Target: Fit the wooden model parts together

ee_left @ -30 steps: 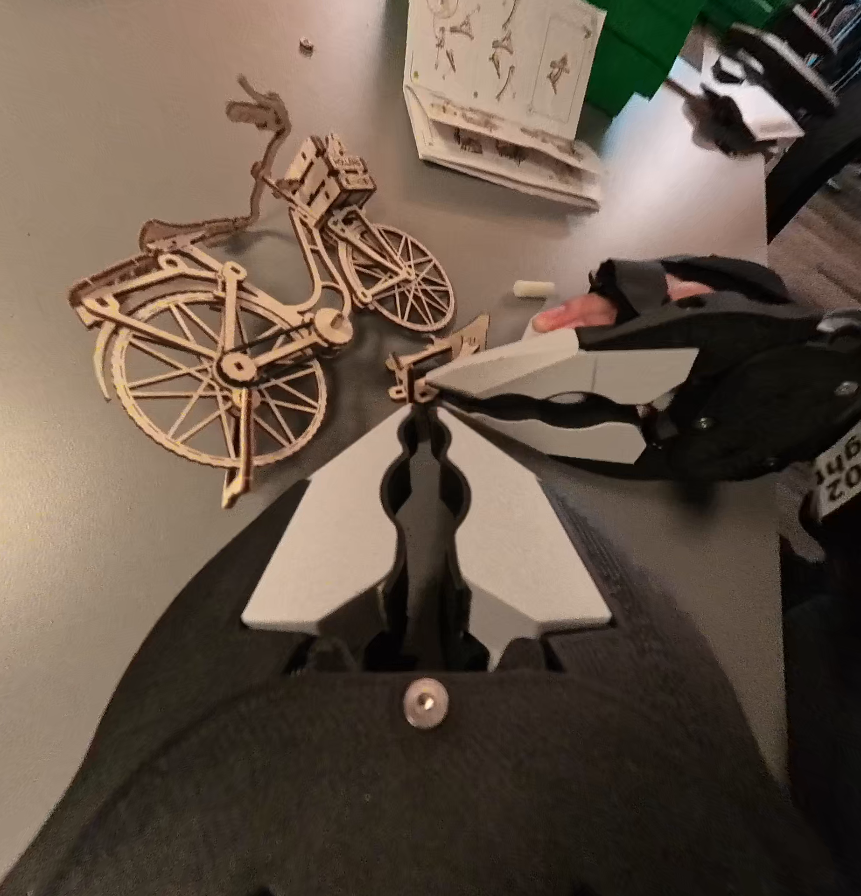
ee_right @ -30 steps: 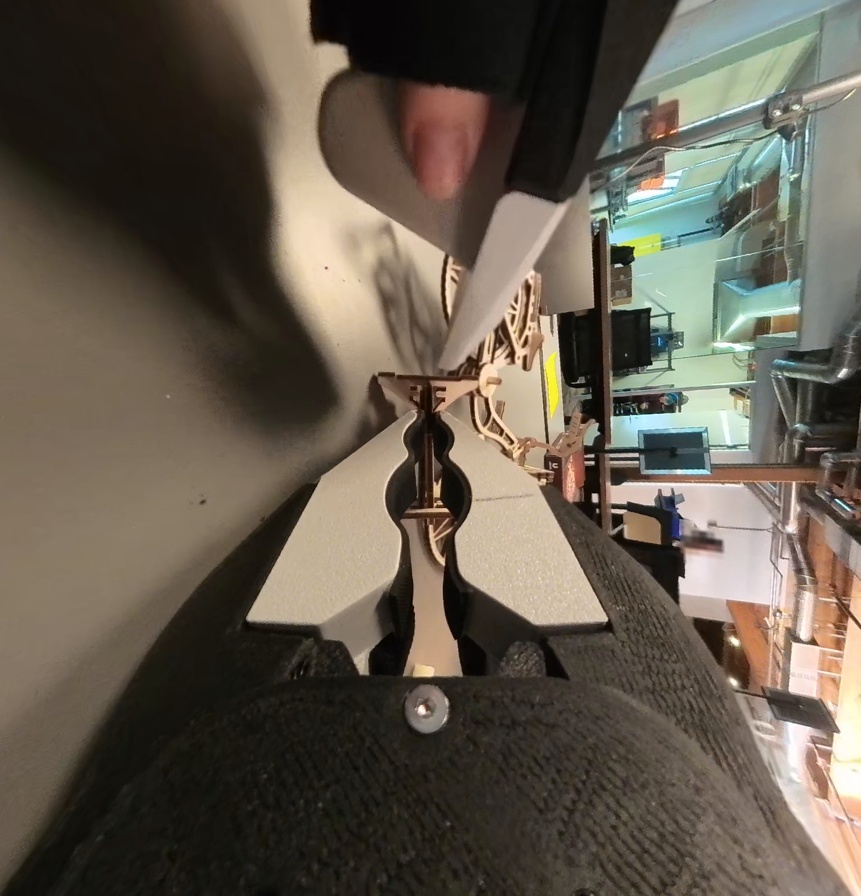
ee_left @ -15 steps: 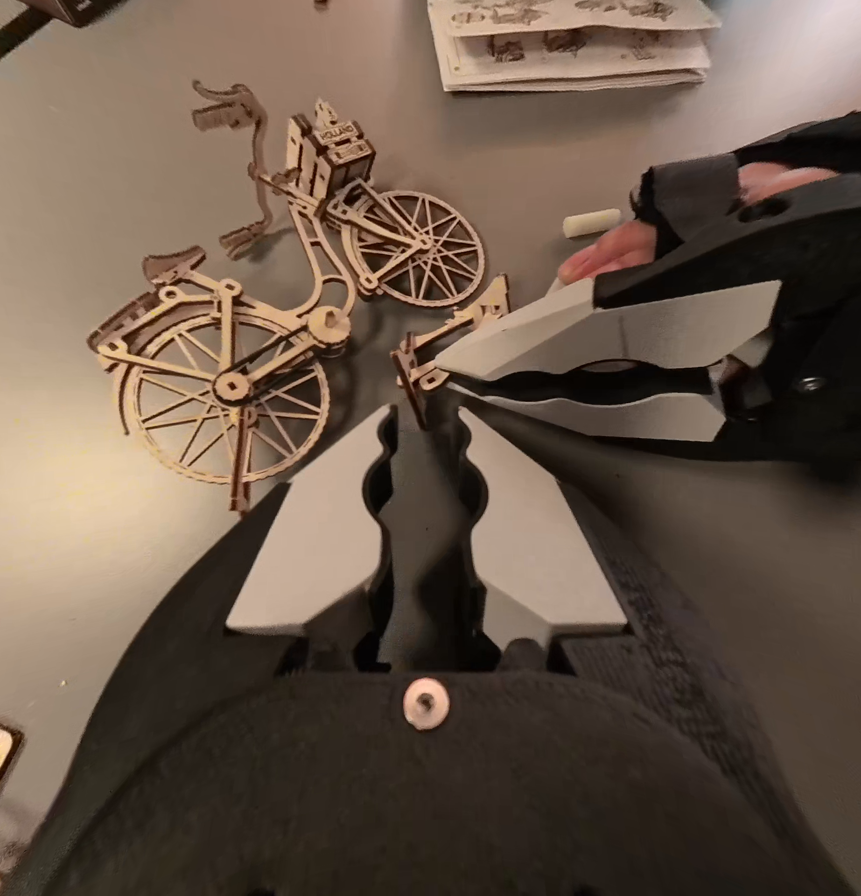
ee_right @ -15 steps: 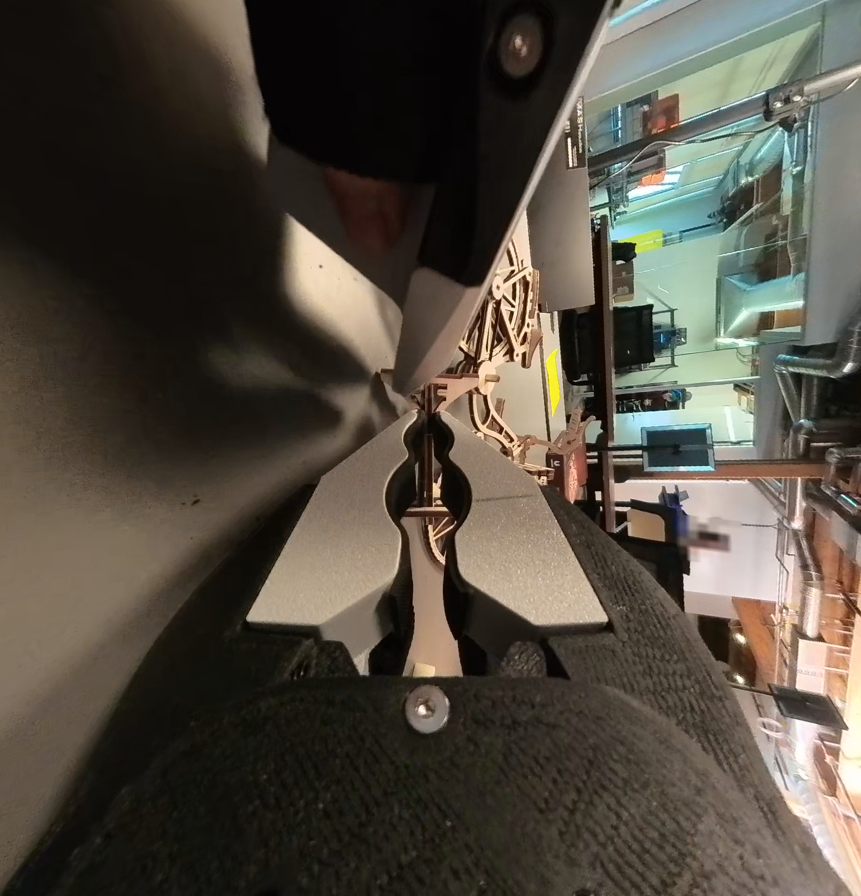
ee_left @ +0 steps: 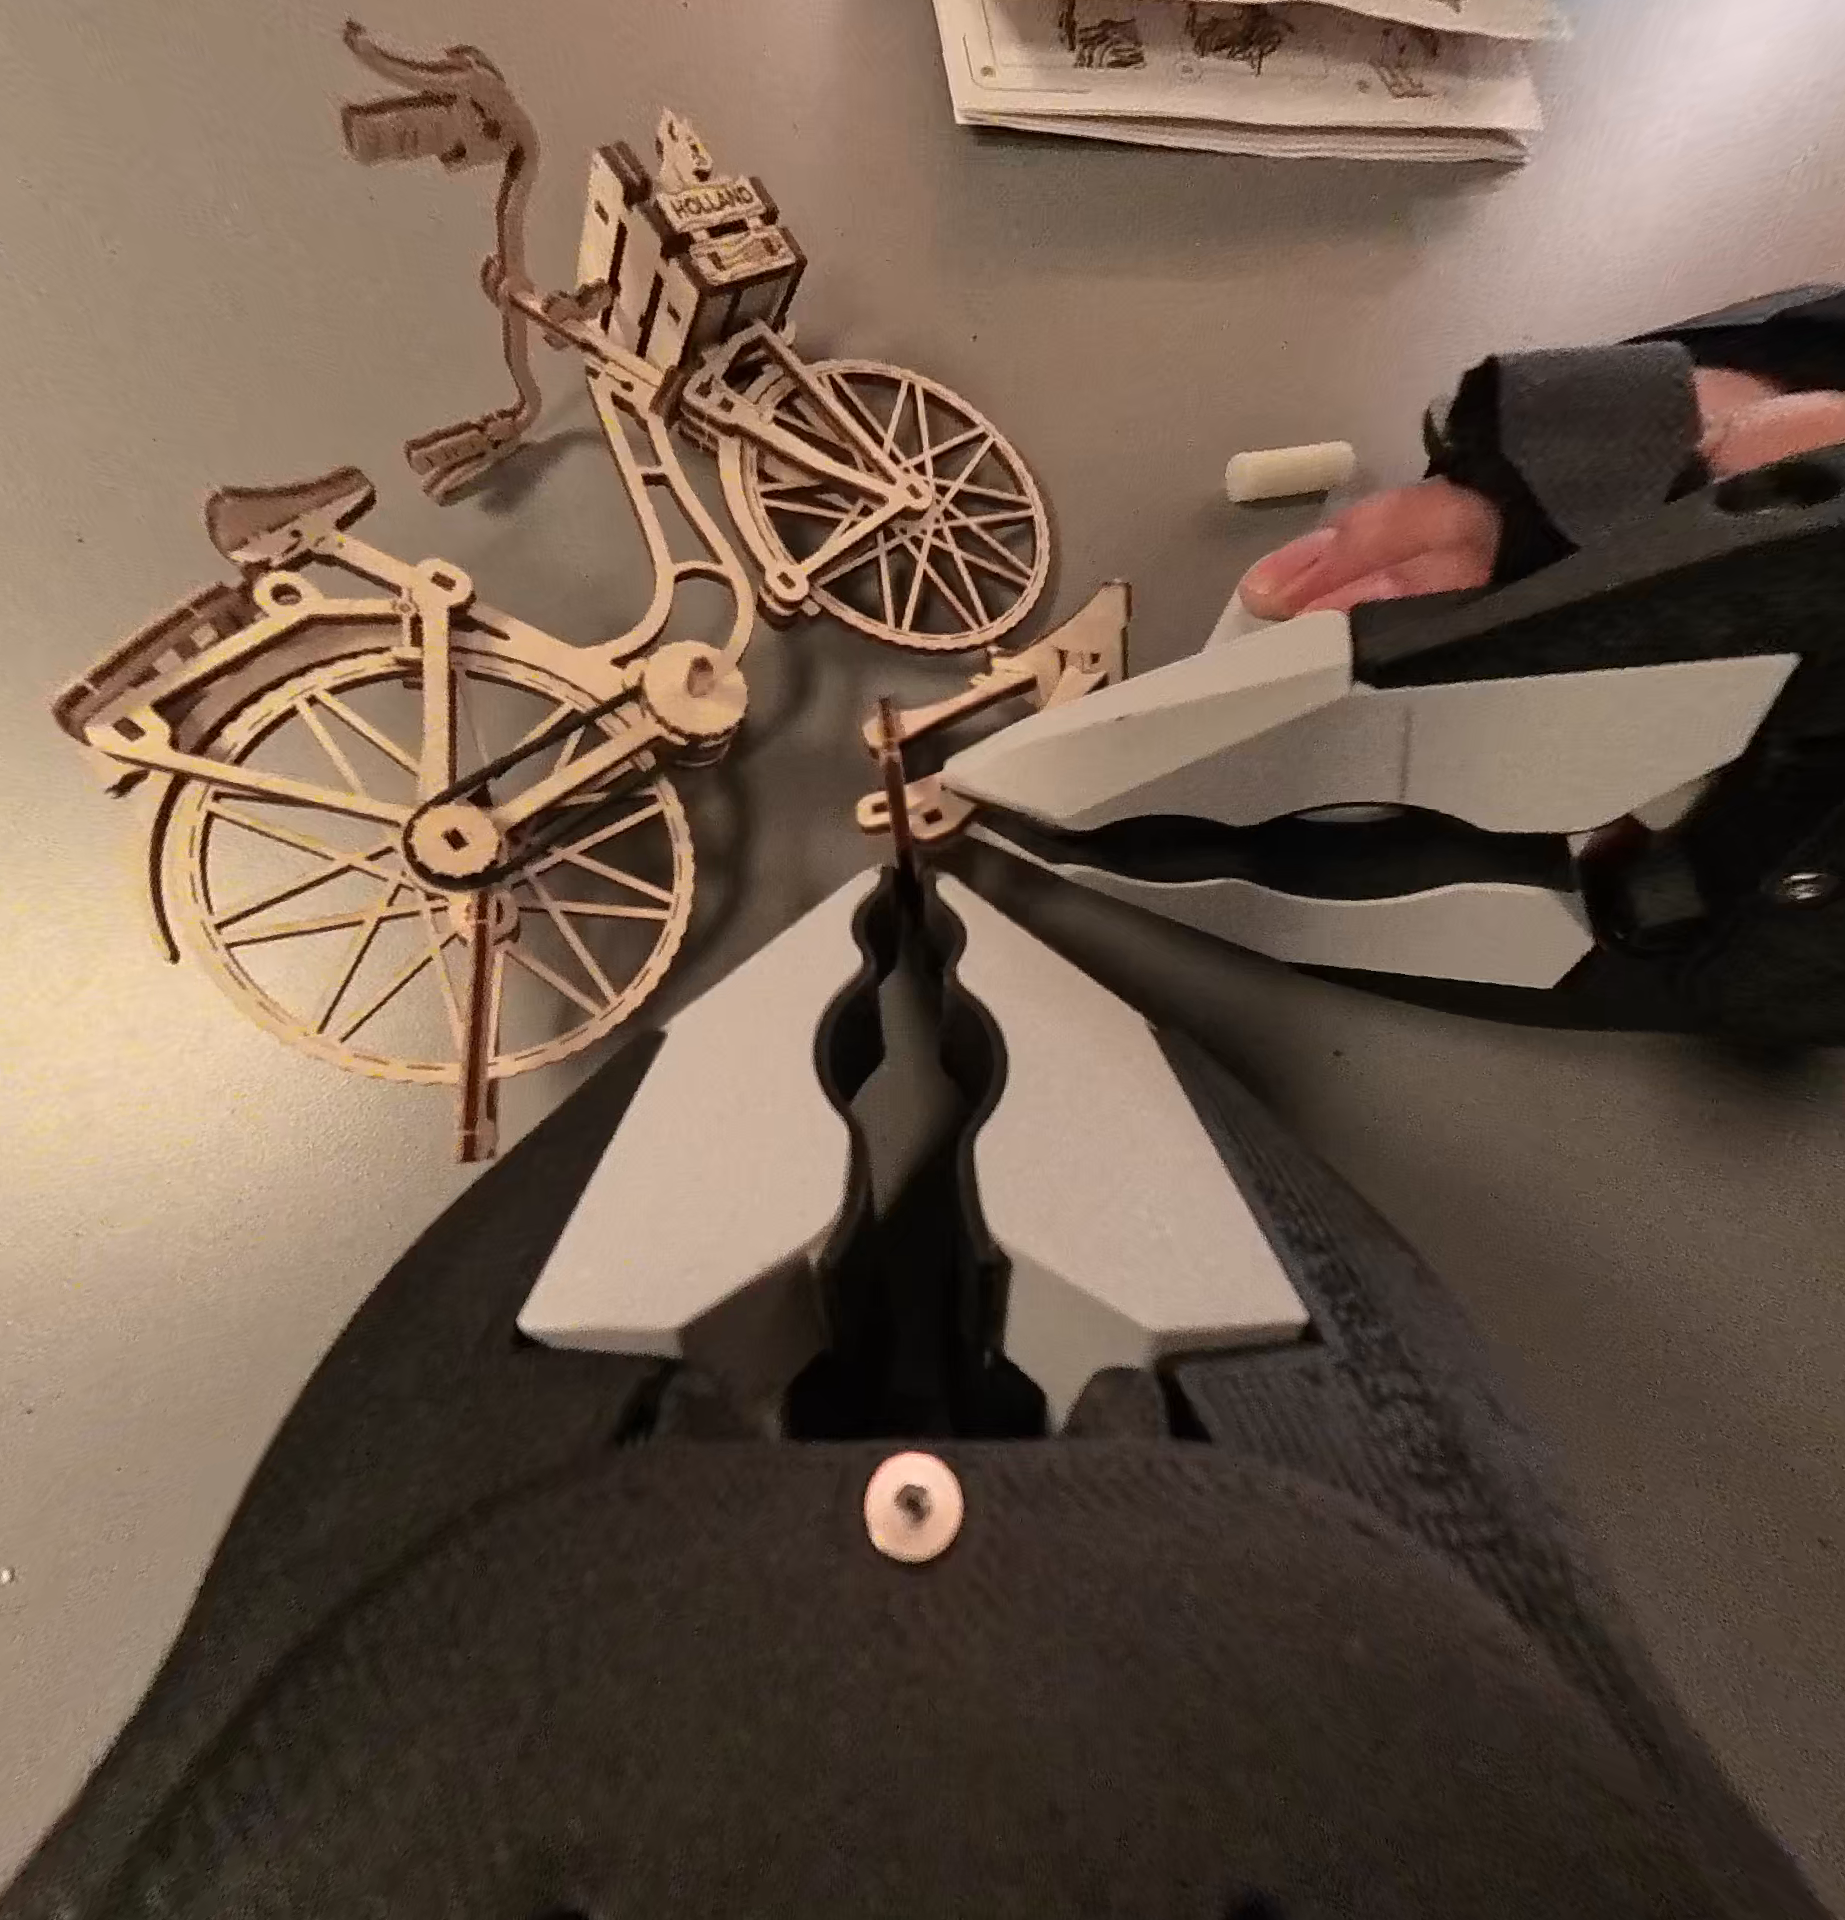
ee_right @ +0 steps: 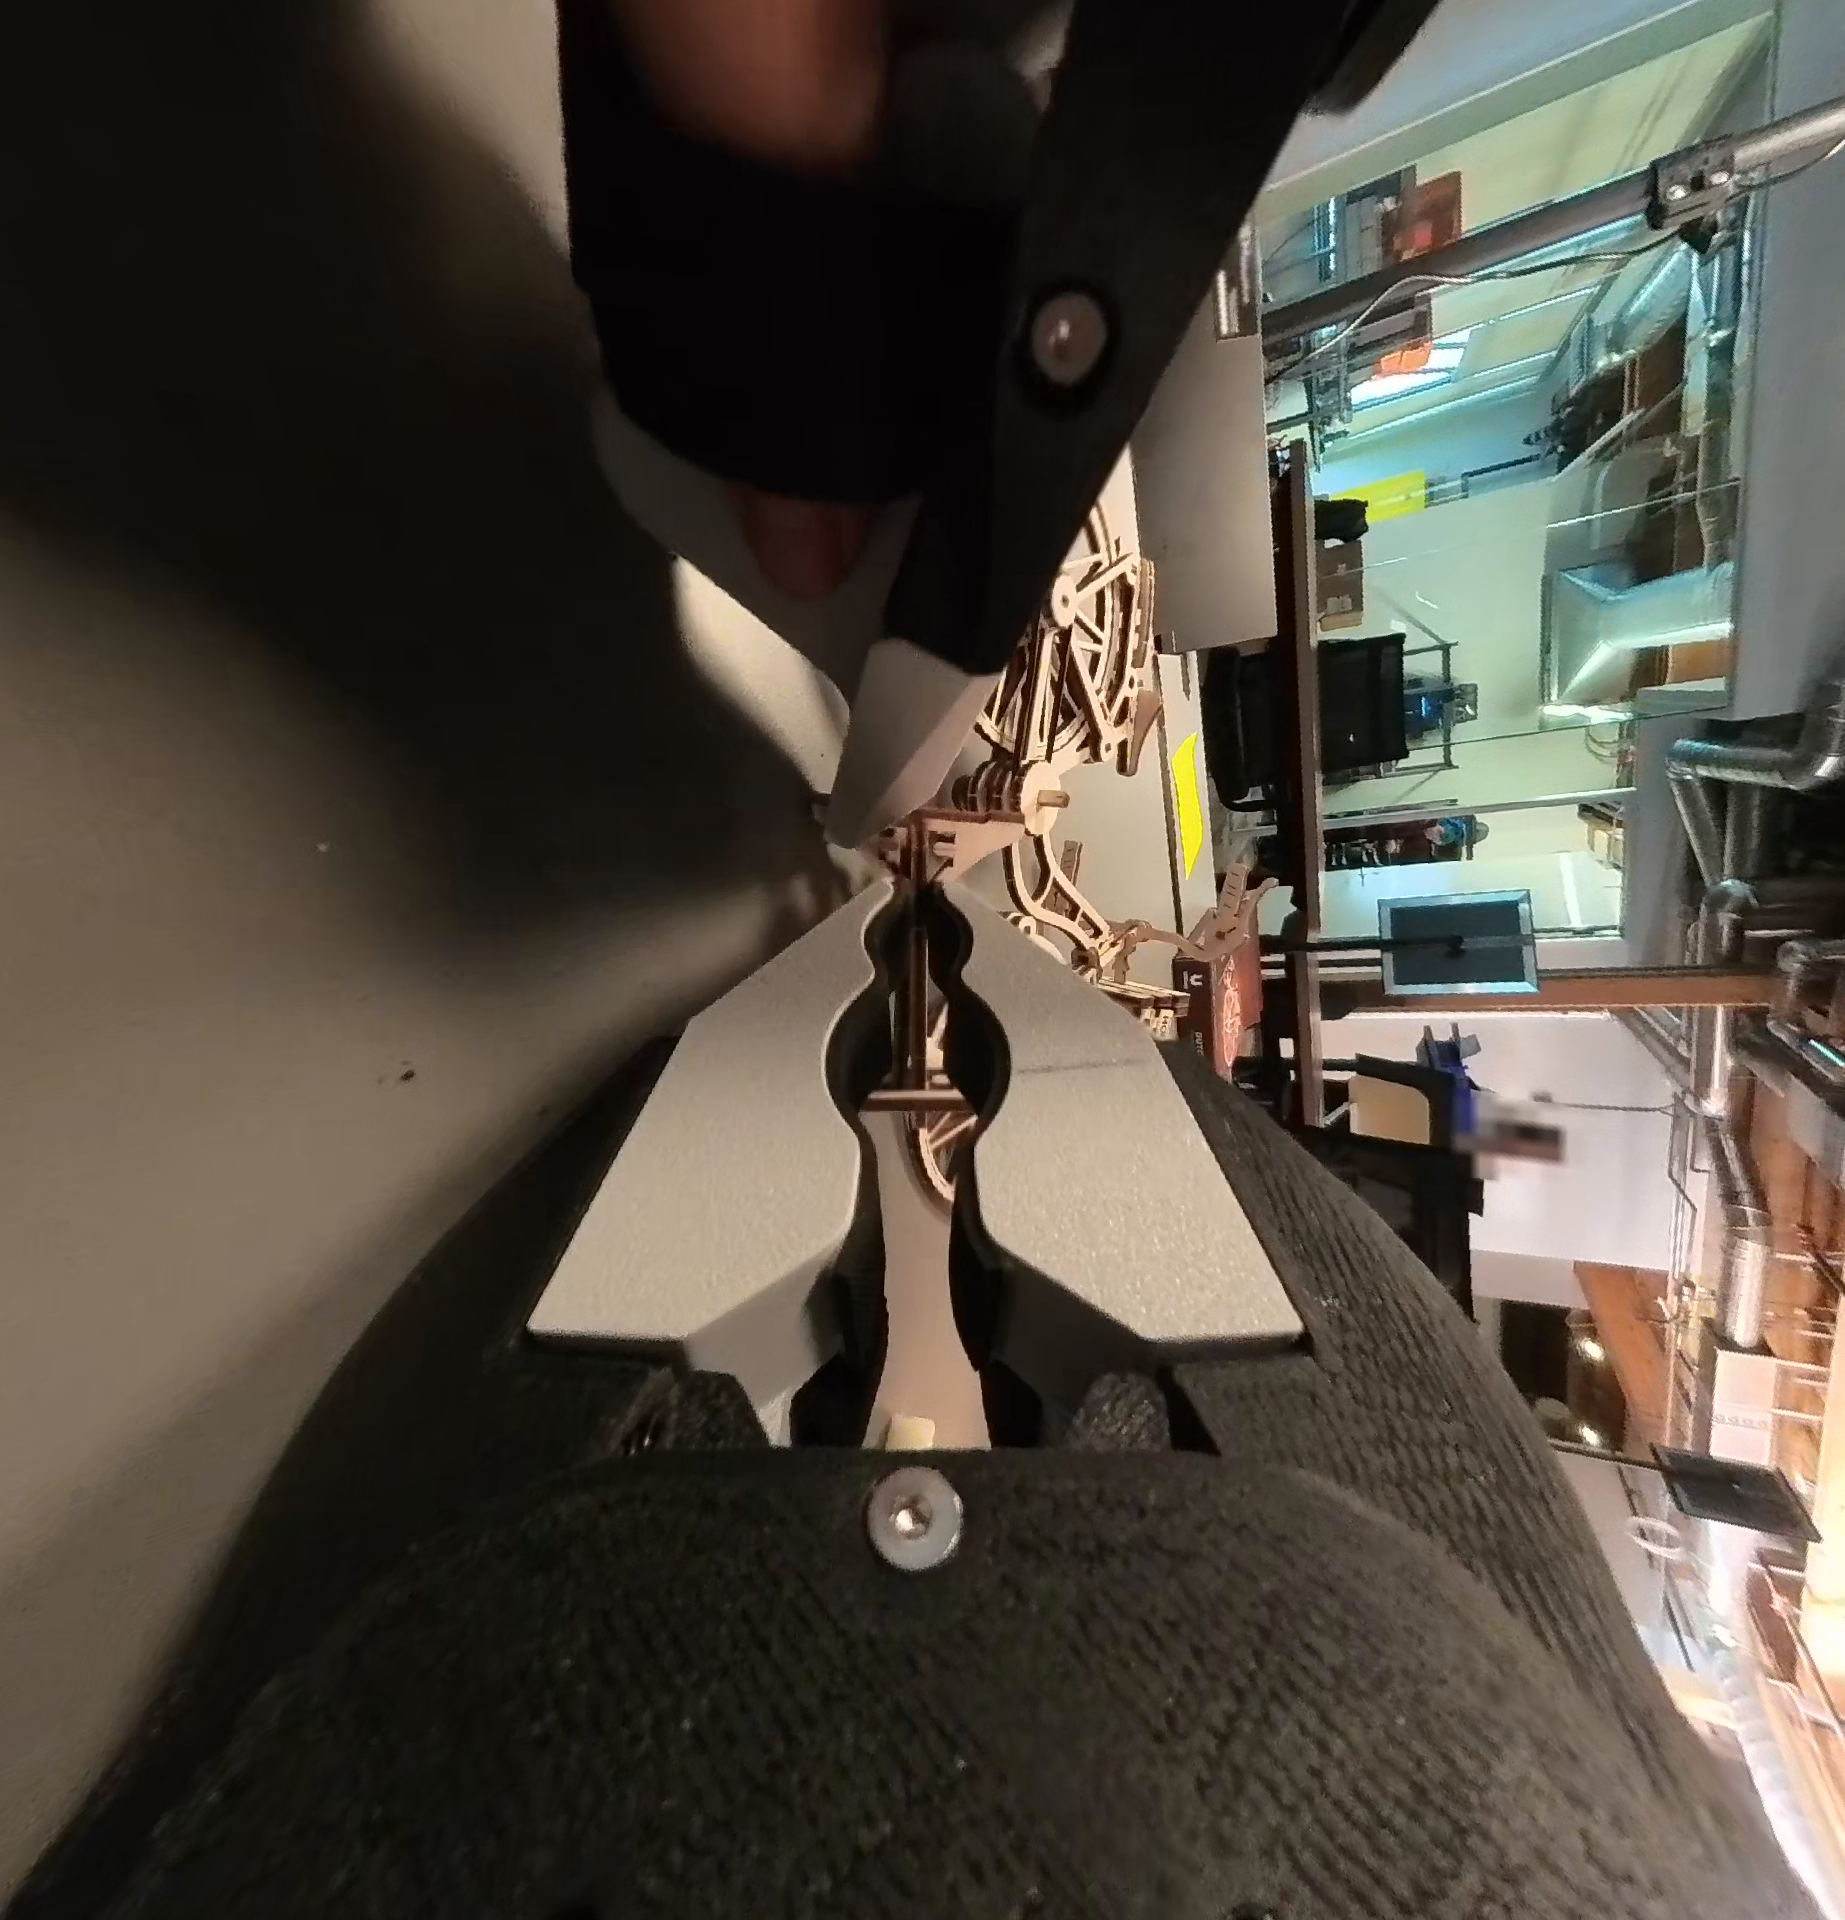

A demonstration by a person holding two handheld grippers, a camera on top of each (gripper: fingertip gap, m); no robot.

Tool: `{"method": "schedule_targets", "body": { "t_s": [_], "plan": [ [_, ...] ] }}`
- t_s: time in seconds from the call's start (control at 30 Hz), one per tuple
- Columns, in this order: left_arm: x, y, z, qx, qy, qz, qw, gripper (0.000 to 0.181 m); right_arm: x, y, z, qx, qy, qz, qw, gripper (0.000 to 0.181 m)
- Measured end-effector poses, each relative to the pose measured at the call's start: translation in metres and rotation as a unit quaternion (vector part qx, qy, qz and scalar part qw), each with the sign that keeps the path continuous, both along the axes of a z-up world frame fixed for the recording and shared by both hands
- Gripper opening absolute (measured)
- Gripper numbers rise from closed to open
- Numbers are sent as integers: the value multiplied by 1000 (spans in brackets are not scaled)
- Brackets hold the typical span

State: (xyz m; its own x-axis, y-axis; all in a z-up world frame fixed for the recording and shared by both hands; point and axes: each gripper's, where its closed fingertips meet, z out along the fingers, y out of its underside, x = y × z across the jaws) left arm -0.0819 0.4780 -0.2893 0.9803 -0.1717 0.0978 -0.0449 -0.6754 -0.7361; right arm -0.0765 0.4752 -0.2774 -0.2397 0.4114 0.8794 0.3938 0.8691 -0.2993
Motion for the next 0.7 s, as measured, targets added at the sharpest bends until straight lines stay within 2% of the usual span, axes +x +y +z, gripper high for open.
{"method": "schedule_targets", "body": {
  "t_s": [0.33, 0.7],
  "plan": [
    [8, 1, 0, 6, -13, 2, 1000, 3, -3, 4, 0, -14, -3, -14, 1000, 0],
    [4, 0, 0, 11, 36, -4, 999, 2, -10, 10, 1, -11, 3, -9, 1000, 0]
  ]
}}
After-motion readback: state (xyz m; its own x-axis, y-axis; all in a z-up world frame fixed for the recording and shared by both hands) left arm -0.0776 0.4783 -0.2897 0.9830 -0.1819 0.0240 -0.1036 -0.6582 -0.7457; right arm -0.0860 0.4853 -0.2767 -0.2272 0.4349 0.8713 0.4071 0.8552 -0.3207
